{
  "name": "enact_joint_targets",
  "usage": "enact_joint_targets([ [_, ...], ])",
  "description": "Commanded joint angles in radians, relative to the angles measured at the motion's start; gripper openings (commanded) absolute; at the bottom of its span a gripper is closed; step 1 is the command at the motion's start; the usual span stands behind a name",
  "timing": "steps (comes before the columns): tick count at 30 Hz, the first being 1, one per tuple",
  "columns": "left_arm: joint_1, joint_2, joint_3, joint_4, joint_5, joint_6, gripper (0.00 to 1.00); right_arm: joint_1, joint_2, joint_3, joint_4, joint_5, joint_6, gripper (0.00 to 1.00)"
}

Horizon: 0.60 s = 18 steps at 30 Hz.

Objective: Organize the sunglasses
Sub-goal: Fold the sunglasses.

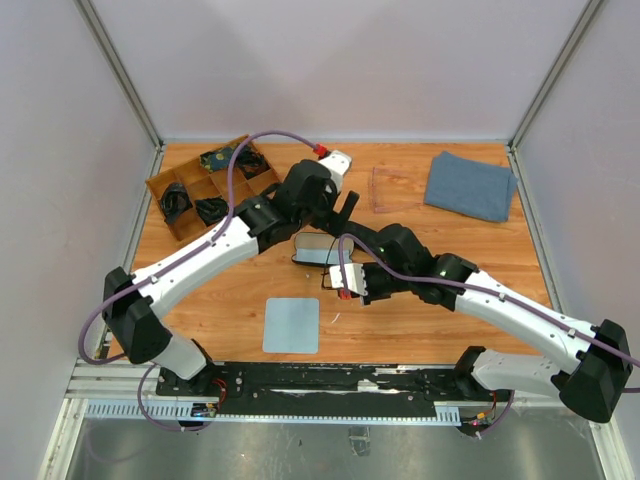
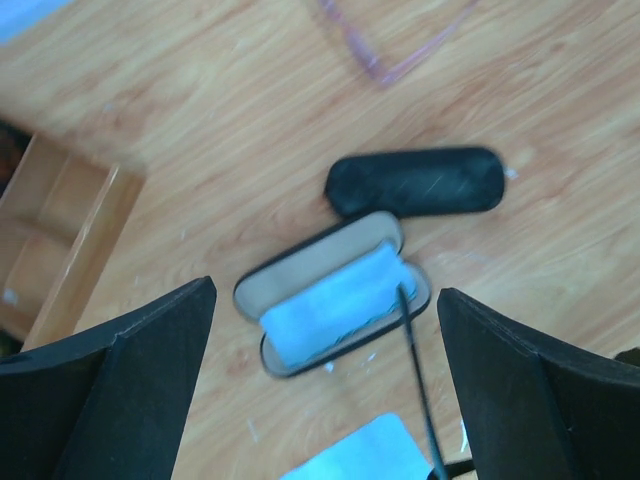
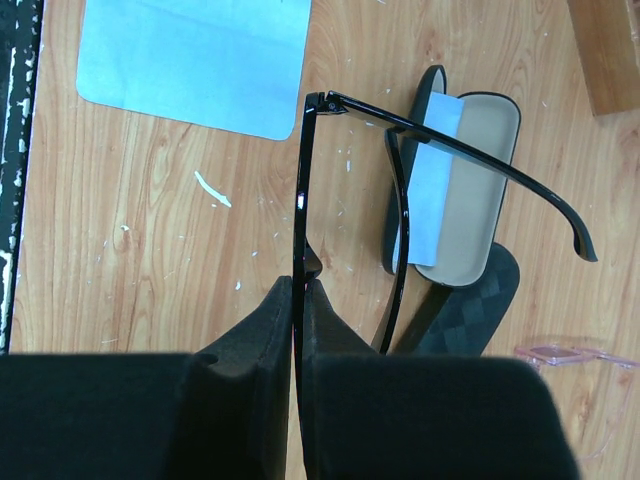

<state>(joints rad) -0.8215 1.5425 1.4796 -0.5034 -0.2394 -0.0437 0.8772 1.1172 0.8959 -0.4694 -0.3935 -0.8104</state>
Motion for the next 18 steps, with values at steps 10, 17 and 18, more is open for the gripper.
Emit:
enact_joint_targets([
  [10,0.025,-0.088,-0.230,0.014,-0.077,-0.114,1.00,0.013,0.018,0.055,0.006,0.013,0.013,0.01],
  [17,0.024,-0.073,-0.235,0.032,0.031,-0.081,0.99,0.013,0.019,0.060,0.002,0.015,0.011,0.01],
  [18,0.024,-0.073,-0.237,0.036,0.064,-0.074,0.99,0.013,0.021,0.064,0.000,0.015,0.010,0.01],
])
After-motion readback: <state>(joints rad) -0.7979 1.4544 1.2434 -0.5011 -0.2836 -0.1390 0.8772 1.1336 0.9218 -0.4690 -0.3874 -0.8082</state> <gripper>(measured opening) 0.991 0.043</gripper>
